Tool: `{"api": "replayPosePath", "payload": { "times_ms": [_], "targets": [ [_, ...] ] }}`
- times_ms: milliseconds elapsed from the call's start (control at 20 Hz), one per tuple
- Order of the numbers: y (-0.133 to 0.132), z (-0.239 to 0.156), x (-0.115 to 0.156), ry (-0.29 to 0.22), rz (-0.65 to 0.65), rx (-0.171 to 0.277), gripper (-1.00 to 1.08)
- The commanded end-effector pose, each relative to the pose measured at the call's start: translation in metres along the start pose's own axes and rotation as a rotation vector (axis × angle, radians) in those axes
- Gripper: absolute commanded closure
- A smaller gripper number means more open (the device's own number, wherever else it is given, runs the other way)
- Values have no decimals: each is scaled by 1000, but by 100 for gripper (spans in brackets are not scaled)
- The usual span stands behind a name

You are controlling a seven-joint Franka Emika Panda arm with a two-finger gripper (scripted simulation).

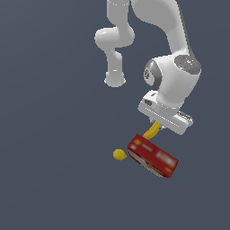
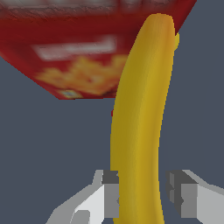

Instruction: Pick up a designated object from a clutter of objects.

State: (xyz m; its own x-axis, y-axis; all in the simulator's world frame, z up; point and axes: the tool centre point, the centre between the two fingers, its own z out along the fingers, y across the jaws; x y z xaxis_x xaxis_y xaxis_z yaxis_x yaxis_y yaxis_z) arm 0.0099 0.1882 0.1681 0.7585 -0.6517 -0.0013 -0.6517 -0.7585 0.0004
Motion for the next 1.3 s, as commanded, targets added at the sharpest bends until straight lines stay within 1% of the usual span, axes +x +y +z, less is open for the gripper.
{"api": "replayPosePath", "payload": {
  "times_ms": [0,350,650,950,1250],
  "targets": [
    [6,-30,10,0,0,2,108],
    [23,-107,36,0,0,2,108],
    [34,-157,54,0,1,2,108],
    [39,-188,66,1,2,1,108],
    [40,-199,71,1,2,1,108]
  ]
}}
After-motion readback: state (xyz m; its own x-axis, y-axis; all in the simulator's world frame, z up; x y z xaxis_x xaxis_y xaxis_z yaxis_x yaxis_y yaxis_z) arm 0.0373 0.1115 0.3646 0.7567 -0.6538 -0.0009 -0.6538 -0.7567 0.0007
